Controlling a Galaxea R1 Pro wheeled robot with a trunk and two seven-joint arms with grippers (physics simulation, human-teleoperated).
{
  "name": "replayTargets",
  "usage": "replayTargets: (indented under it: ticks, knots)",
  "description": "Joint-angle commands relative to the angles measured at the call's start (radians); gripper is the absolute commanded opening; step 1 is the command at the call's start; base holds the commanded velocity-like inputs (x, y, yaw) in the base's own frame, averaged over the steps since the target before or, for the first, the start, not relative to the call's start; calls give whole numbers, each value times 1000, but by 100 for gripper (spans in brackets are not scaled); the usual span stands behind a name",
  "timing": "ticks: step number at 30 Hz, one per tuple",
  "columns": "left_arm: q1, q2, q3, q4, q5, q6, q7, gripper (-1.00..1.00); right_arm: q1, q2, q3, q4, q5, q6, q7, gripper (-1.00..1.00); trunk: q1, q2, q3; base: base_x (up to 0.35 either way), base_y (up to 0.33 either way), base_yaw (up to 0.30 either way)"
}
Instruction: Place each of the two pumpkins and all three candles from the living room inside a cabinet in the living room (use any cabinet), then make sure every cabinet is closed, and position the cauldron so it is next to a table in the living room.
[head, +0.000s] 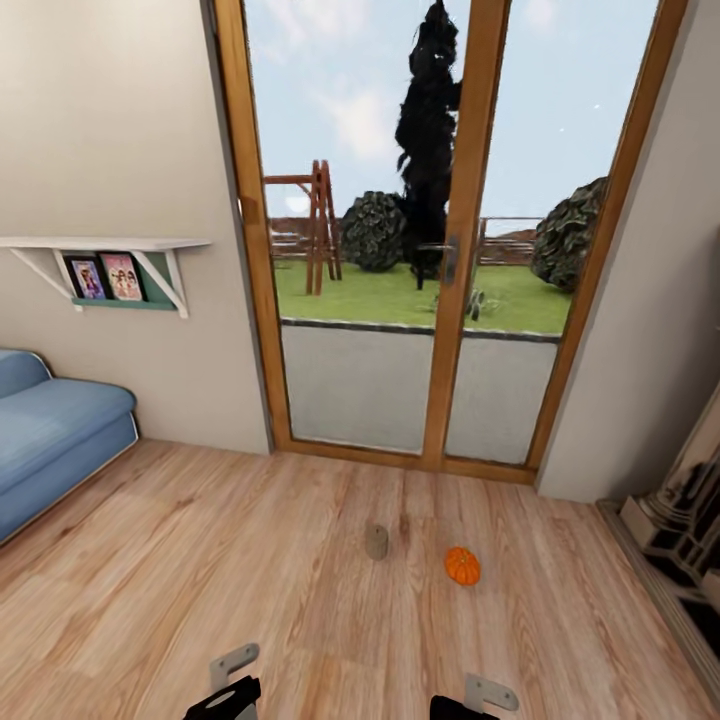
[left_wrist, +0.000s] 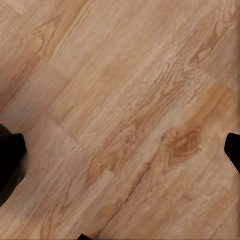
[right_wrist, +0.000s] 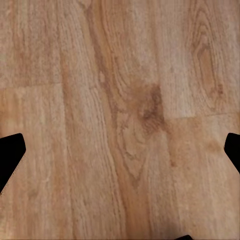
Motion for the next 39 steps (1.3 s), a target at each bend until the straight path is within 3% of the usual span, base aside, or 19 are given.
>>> replayTargets:
  ticks: [1,39]
  knots:
    - [-1,0,-8,0,11,-4,3,100,-1,-1,8,-1,-9,1,-8,100,0,-1,-1,214,0,0]
    - [-1,0,-8,0,11,-4,3,100,0,1,8,-1,-9,1,-8,100,0,-1,-1,200,21,0]
